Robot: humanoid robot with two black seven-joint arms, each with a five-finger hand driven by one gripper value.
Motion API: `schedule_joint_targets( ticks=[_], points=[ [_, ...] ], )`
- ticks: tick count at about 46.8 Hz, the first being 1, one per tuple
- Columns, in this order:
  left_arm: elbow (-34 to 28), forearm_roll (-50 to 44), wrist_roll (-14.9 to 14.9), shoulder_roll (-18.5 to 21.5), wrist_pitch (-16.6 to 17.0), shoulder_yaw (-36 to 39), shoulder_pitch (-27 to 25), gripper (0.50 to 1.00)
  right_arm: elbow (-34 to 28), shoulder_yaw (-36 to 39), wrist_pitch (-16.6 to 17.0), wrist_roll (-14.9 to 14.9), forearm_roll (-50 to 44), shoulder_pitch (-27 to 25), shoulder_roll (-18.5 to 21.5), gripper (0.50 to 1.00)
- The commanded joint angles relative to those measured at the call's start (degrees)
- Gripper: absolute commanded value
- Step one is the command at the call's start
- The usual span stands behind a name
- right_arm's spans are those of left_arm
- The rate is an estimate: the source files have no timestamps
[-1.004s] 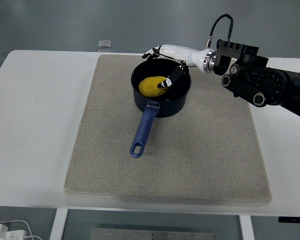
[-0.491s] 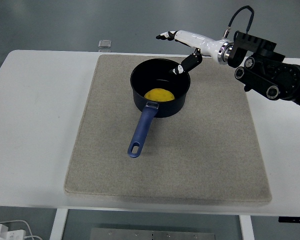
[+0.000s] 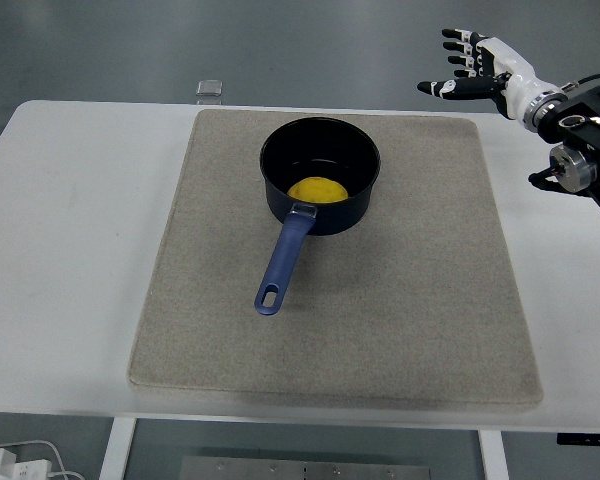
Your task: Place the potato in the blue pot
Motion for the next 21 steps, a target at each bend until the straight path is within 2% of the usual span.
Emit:
schedule_joint_targets(
  ticks=[1,7,11,14,21],
  points=[
    [0.0,0.0,0.0,0.0,0.0,0.0,0.0,1.0,0.0,0.1,-0.1,0.0,4.7,-1.3,-0.6,0.934],
    [0.0,0.0,0.0,0.0,0.0,0.0,0.0,1.0,-0.2,2.3,-1.2,-0.5,12.1,-3.5,-1.3,0.934],
    [0.0,0.0,0.0,0.0,0.0,0.0,0.0,1.0,-0.6,7.1,-2.1,-2.6,16.1,-5.8,-1.2,0.938],
    [0.0,0.0,0.0,0.0,0.0,0.0,0.0,1.0,-1.4,10.7,-2.2,-4.1,16.7,-7.4,-1.1,0.942],
    [0.0,0.0,0.0,0.0,0.0,0.0,0.0,1.0,-2.2,17.1,-2.2,-4.3,16.7,-10.2,-0.7,0.944]
  ],
)
